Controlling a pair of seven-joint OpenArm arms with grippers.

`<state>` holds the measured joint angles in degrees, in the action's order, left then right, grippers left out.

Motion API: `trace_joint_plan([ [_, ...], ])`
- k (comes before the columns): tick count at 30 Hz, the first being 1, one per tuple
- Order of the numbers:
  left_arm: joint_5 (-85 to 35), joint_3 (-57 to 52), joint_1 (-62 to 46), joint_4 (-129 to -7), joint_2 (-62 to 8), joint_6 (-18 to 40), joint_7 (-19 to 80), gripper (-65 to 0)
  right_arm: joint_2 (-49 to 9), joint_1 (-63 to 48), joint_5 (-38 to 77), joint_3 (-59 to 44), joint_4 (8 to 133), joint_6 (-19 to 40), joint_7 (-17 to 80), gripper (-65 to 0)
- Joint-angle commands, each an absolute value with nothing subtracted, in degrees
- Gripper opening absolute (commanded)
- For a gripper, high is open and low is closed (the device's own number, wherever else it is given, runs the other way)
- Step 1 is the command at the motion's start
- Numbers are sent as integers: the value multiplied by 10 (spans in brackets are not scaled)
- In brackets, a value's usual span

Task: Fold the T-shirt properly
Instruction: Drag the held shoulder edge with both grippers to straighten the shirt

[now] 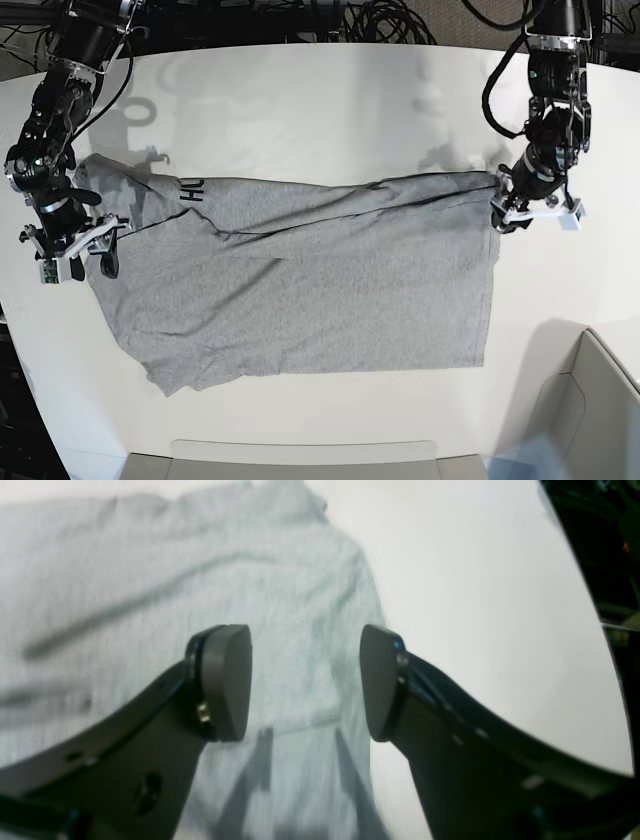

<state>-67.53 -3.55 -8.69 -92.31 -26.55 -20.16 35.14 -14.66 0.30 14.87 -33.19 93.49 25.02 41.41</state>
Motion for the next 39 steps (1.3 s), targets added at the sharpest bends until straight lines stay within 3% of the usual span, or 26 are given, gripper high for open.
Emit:
trace_joint_plan([
  [1,-679,-46,-91,-932,-275,-199,349,-436,-158,8,149,-346,947,258,416,-308],
  [10,-639,-53,-125,-932,-272,-195,351,-418,-157,-38,146,-434,945,298,442,-308],
  [20,-592,-53,-123,-931,-270,-192,409,-394,-155,-45,145,-431,865,298,442,-308],
  [27,-591,-53,-119,-928,-269,-112,436,-394,-138,-38,145,-429,856,298,442,-308],
  [39,-590,-17,-118,-924,-260,-109,458,-396,-143,-38,145,-430,769,298,442,-308],
])
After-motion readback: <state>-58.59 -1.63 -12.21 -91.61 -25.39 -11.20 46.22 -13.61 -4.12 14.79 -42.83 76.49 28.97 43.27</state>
